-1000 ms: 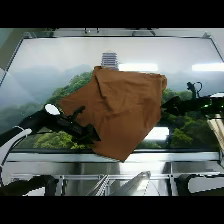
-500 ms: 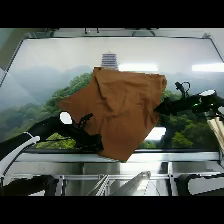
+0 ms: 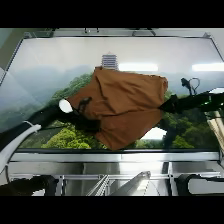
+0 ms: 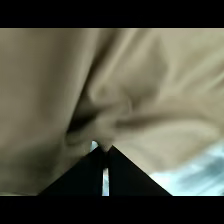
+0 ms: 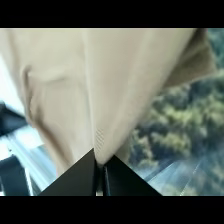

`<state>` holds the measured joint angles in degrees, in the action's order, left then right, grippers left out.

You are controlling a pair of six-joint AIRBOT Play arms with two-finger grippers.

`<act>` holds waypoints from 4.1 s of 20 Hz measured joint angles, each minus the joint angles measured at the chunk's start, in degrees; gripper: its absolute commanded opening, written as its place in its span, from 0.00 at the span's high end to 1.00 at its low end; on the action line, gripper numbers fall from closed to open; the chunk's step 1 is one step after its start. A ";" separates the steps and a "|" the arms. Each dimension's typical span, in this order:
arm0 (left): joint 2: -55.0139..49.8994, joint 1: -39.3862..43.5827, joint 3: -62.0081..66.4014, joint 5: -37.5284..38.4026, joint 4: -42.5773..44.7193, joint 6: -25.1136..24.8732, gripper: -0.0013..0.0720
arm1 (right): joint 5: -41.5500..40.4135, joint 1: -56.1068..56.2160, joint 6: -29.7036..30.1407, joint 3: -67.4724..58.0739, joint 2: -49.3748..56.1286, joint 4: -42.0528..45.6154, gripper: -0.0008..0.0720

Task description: Fold the shirts.

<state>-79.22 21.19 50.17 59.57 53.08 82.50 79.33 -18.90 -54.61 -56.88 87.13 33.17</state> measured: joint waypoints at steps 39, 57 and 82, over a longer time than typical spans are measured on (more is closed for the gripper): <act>-20.68 -42.64 42.36 27.26 -4.90 -12.81 0.53 | -3.93 -5.75 0.07 -22.14 6.43 -8.79 0.72; 2.67 -45.22 -4.55 19.93 11.89 -8.22 0.52 | -7.26 4.83 -0.26 -1.70 12.50 8.83 0.91; 27.26 -44.48 25.81 26.16 -30.93 -23.06 0.96 | 4.68 -15.93 5.22 -4.79 -34.45 -26.08 0.96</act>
<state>-51.96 -23.29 75.99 85.73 22.15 59.44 84.01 -34.83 -49.39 -61.67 52.69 7.09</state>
